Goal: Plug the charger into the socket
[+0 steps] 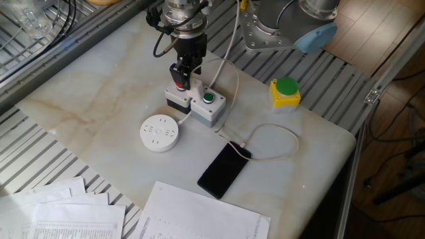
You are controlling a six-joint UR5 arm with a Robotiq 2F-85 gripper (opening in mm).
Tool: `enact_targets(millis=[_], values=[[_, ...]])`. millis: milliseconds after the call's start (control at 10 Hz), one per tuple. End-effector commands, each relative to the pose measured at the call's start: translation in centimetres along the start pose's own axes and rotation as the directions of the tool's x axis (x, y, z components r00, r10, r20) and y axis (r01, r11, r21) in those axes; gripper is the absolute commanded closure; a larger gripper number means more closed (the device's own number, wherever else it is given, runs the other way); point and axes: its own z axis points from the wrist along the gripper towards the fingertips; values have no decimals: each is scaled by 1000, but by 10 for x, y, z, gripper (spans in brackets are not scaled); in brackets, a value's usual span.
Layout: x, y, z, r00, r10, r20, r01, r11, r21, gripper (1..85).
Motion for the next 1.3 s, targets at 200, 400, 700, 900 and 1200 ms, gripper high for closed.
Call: enact_targets(millis=[200,400,700,900,1200], values=[[-10,1,3,999,22,41,-22,1000,1,303],[-12,1,5,999,25,46,-26,1000,1,307],[-11,-2,7,998,36,44,-37,999,12,493],[-6,-4,6,997,66,29,-67,998,22,843],[-6,-2,-22,992,121,34,-121,993,-6,843]])
